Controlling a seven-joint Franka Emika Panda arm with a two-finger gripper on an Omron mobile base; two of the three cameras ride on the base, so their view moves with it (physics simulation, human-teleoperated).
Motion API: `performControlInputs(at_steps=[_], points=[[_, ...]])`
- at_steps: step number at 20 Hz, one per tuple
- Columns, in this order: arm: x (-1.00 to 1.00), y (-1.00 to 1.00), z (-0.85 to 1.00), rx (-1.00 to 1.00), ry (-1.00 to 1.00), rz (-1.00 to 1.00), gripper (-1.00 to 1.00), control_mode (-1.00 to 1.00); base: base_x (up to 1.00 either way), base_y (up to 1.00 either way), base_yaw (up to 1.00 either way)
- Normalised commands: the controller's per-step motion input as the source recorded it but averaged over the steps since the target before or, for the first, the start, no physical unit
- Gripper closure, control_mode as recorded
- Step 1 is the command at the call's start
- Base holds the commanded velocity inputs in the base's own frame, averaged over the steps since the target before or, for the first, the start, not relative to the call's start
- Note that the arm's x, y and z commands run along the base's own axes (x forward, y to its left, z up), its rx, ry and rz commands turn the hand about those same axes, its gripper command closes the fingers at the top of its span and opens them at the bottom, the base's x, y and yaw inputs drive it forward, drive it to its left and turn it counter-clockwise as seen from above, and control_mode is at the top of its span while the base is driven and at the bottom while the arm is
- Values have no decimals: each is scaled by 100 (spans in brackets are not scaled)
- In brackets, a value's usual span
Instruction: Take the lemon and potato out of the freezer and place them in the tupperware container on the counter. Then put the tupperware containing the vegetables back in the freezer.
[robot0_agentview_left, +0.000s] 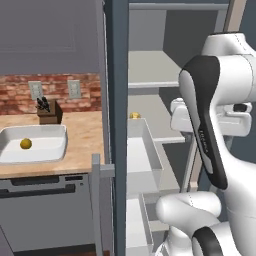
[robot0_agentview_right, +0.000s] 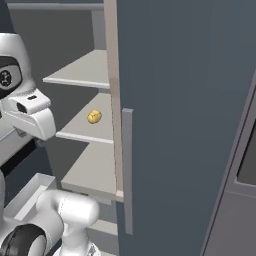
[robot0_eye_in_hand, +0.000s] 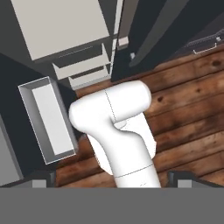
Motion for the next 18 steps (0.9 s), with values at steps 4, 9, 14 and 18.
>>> performControlInputs(at_steps=[4, 9, 14, 18], points=[[6, -34, 0, 14, -21, 7, -100, -100, 0, 0, 0], [15, -32, -1, 16, -23, 10, -100, -100, 0, 0, 0], [3, -2, -12, 16, -35, 11, -100, -100, 0, 0, 0], [35, 0, -7, 15, -32, 7, -100, -100, 0, 0, 0]])
